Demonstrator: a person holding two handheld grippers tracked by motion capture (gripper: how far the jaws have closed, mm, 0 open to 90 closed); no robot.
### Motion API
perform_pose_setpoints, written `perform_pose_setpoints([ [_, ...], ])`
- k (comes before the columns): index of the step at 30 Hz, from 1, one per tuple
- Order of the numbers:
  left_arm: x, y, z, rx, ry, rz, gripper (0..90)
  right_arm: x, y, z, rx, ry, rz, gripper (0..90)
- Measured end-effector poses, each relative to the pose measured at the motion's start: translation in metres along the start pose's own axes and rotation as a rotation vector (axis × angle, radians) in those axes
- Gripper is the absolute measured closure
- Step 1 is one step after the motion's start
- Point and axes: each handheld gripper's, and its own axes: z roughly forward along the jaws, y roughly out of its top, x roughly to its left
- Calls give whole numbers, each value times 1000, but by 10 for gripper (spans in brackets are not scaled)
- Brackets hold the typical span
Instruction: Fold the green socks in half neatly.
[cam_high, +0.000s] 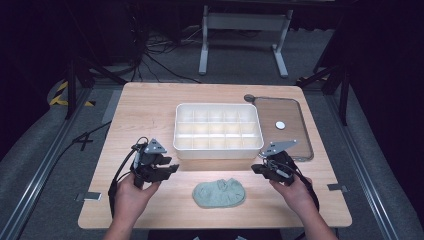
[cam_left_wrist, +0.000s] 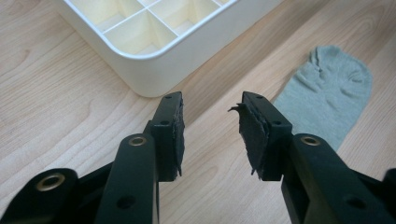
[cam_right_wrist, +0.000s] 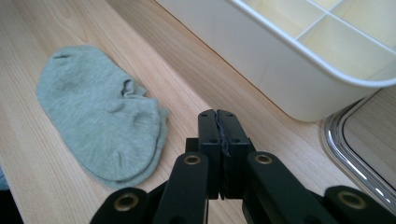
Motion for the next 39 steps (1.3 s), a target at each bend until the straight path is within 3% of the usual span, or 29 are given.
perform_pose_setpoints([
  [3, -3, 1, 1, 6, 5, 1, 590, 1, 0, 0, -10, 8, 9, 895],
  [8, -11, 5, 2, 8, -2, 34, 633, -1, -2, 0, -19, 2, 21, 895],
  [10, -12, 8, 4, 30, -10, 62, 644, 0, -2, -1, -20, 1, 25, 895],
  [13, -14, 9, 7, 41, -30, 35, 636, 2, -1, -2, -30, -2, 25, 896],
  [19, -27, 13, 3, 9, -18, 115, 624, 12, 2, -3, -48, 34, 19, 895],
  [24, -33, 16, 0, 3, -43, 119, 629, 19, 5, -1, -49, 75, 12, 894],
  [27, -33, 17, -1, 18, -74, 119, 643, 25, 7, 2, -42, 97, 4, 894],
  [34, -33, 15, 1, 42, -99, 132, 659, 39, 11, 9, -25, 147, -32, 894],
  [37, -31, 15, 2, 50, -136, 123, 682, 48, 12, 13, -7, 154, -46, 893],
  [39, -31, 14, 3, 41, -129, 108, 684, 52, 13, 17, 0, 160, -56, 893],
])
